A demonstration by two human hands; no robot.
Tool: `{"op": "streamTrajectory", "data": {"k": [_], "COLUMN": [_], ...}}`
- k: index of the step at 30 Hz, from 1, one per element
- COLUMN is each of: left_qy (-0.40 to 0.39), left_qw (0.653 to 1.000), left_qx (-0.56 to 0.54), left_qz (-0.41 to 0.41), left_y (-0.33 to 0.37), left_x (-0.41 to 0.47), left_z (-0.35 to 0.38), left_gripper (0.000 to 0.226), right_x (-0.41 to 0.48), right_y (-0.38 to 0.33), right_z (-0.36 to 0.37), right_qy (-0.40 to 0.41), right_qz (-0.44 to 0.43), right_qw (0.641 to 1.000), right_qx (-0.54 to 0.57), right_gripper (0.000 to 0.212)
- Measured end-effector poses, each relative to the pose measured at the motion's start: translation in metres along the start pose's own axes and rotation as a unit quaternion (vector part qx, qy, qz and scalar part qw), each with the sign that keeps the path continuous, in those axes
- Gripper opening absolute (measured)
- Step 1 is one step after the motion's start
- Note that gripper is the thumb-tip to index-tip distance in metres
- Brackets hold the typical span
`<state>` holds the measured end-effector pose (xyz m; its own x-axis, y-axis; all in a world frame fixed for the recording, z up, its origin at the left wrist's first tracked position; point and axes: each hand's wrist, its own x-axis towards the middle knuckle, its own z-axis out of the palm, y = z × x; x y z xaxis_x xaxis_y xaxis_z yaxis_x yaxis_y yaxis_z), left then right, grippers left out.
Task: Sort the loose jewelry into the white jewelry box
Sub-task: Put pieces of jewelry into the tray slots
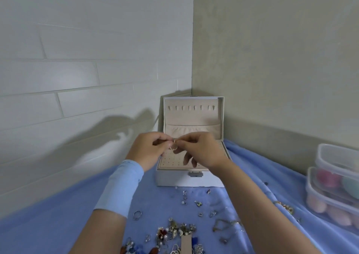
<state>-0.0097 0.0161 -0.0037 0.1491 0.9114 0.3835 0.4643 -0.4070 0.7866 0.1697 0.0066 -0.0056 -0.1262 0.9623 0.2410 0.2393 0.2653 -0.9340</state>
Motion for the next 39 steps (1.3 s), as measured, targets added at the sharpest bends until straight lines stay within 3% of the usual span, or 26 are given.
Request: {"op": "streamTrajectory", "data": {"k": [6, 8, 13, 24, 30, 39], "left_qy": [0.023, 0.001, -0.045, -0.112, -0.088, -0.154], "left_qw": [0.998, 0.999, 0.996, 0.97, 0.978, 0.956], "left_qx": [-0.059, -0.037, 0.074, 0.207, 0.188, 0.251], "left_qz": [-0.021, -0.028, -0.03, -0.053, -0.025, 0.009], "left_y": [0.022, 0.026, 0.02, 0.0, -0.003, -0.004], "left_x": [0.046, 0.058, 0.076, 0.08, 0.078, 0.08], "left_z": [0.054, 0.071, 0.109, 0.131, 0.134, 0.135], "left_gripper": [0.014, 0.011, 0.005, 0.016, 0.012, 0.021], "right_x": [0.017, 0.024, 0.038, 0.041, 0.04, 0.039], "right_y": [0.003, 0.012, 0.047, 0.068, 0.064, 0.065], "right_z": [-0.053, -0.066, -0.085, -0.095, -0.097, -0.098], "right_qy": [0.07, 0.1, 0.151, 0.078, 0.08, 0.037], "right_qz": [0.026, 0.025, 0.026, 0.049, 0.043, 0.069], "right_qw": [0.997, 0.995, 0.983, 0.924, 0.905, 0.899], "right_qx": [0.023, 0.005, -0.099, -0.371, -0.415, -0.43], "right_gripper": [0.015, 0.007, 0.014, 0.018, 0.017, 0.02]}}
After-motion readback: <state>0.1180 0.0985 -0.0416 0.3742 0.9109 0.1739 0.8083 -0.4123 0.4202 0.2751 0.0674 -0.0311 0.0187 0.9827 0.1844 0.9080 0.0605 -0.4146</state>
